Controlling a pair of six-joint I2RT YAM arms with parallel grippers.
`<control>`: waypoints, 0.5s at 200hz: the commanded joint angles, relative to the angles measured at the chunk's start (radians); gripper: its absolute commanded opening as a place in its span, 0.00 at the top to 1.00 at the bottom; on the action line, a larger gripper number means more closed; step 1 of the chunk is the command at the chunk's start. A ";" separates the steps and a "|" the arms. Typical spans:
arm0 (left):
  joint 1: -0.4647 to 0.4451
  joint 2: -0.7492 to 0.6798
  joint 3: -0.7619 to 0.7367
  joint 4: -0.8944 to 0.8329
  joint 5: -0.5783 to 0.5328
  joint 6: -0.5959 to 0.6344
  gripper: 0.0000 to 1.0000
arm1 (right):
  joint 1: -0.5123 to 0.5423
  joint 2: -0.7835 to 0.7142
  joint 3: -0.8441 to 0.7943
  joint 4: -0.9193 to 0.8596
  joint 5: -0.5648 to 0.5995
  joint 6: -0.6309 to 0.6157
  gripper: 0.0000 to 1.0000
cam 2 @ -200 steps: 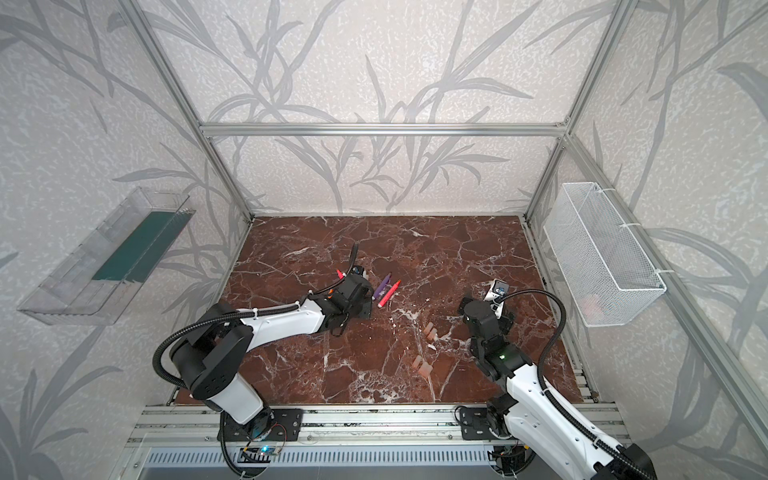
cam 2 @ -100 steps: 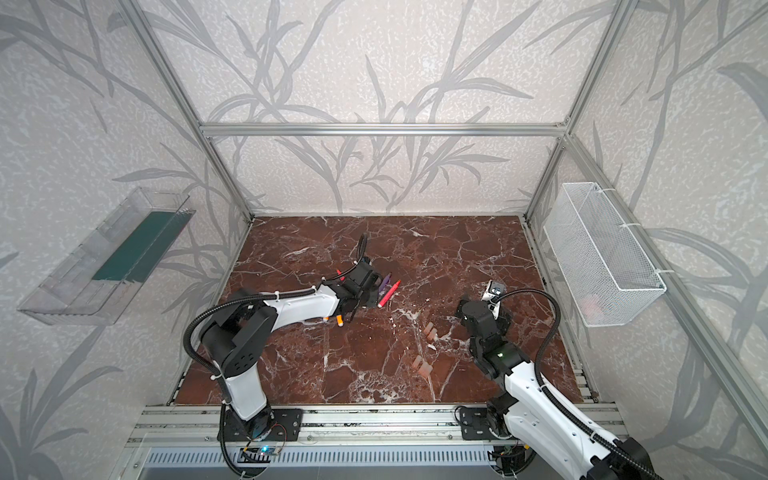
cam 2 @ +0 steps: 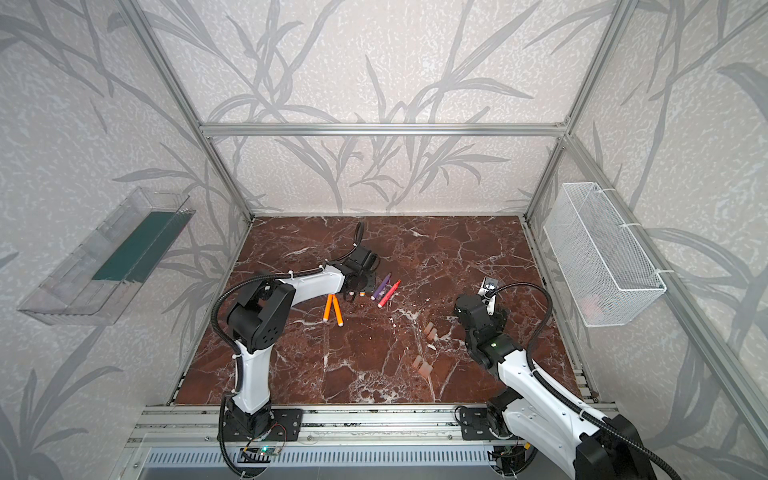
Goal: Insert the pens into the pen caps
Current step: 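Lay the capped orange marker on the table beside the other markers with the left gripper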
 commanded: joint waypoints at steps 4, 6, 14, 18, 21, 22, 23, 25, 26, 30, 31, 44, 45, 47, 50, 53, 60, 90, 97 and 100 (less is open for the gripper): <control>0.006 0.025 0.020 -0.053 0.010 0.009 1.00 | -0.004 0.001 0.029 0.005 0.024 0.012 0.03; 0.008 0.027 0.020 -0.053 0.011 0.009 1.00 | -0.004 0.001 0.029 0.005 0.024 0.012 0.03; 0.011 0.034 0.026 -0.057 0.021 0.010 1.00 | -0.004 -0.005 0.025 0.005 0.023 0.012 0.03; 0.013 0.037 0.031 -0.059 0.026 0.010 1.00 | -0.004 -0.006 0.025 0.007 0.022 0.012 0.03; 0.015 0.040 0.033 -0.061 0.030 0.009 1.00 | -0.004 -0.007 0.024 0.007 0.023 0.012 0.03; 0.016 0.041 0.035 -0.061 0.030 0.009 1.00 | -0.004 -0.007 0.023 0.008 0.023 0.012 0.03; 0.015 0.041 0.035 -0.061 0.033 0.009 1.00 | -0.004 -0.007 0.023 0.008 0.022 0.012 0.03; 0.015 0.042 0.037 -0.062 0.035 0.008 0.99 | -0.004 -0.008 0.024 0.007 0.022 0.012 0.03; 0.016 0.044 0.038 -0.063 0.037 0.008 0.99 | -0.004 -0.008 0.024 0.007 0.021 0.013 0.03; 0.017 0.045 0.040 -0.063 0.042 0.008 0.99 | -0.005 -0.009 0.023 0.008 0.021 0.013 0.03; 0.017 0.046 0.040 -0.063 0.043 0.008 0.98 | -0.005 -0.008 0.023 0.007 0.021 0.012 0.03; 0.018 0.047 0.042 -0.061 0.053 0.009 0.95 | -0.004 -0.005 0.025 0.007 0.020 0.012 0.03; 0.019 0.047 0.041 -0.060 0.054 0.009 0.95 | -0.004 -0.005 0.025 0.007 0.020 0.012 0.03; 0.018 0.046 0.041 -0.059 0.054 0.009 0.95 | -0.005 -0.006 0.025 0.007 0.020 0.012 0.03; 0.019 0.044 0.039 -0.058 0.058 0.008 0.94 | -0.004 -0.006 0.025 0.007 0.020 0.012 0.03; 0.019 0.043 0.038 -0.057 0.060 0.008 0.93 | -0.004 -0.006 0.025 0.007 0.019 0.012 0.03; 0.019 0.040 0.033 -0.052 0.061 0.007 0.91 | -0.004 -0.007 0.025 0.008 0.018 0.012 0.03; 0.019 0.017 0.030 -0.062 0.053 0.012 0.84 | -0.004 -0.020 0.017 0.010 0.017 0.011 0.03; 0.019 0.008 0.029 -0.065 0.050 0.016 0.82 | -0.004 -0.018 0.017 0.010 0.018 0.011 0.03; 0.019 0.006 0.030 -0.065 0.049 0.017 0.81 | -0.004 -0.018 0.017 0.010 0.018 0.012 0.03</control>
